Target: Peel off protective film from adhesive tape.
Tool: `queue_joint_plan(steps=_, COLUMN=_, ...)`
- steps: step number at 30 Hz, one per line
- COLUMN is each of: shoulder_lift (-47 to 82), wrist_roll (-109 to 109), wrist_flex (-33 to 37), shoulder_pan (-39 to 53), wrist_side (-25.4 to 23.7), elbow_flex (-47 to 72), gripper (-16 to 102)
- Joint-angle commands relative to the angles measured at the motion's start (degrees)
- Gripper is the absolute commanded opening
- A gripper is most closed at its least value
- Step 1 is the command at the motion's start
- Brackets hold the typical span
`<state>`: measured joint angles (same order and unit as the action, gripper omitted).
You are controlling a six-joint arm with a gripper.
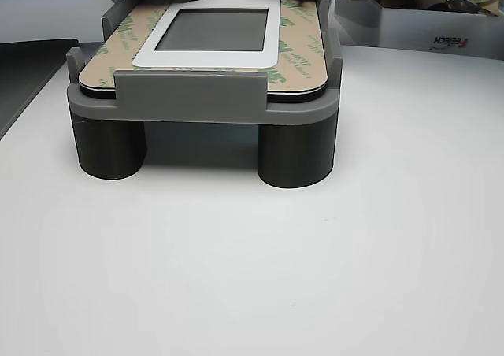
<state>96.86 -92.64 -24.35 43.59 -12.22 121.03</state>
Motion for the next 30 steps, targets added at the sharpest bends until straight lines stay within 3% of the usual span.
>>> queue_joint_plan(steps=1, shoulder_lift=1.2, wrist_roll=0.2, wrist_flex=0.7, shoulder_pan=-1.0, wrist_side=0.2, elbow_flex=-1.1, gripper=-11)
queue_joint_plan(steps=30, shoulder_lift=1.6, wrist_roll=2.1, wrist_flex=0.1, shoulder_pan=-0.3, wrist_side=-0.4, elbow_flex=-1.1, gripper=-11)
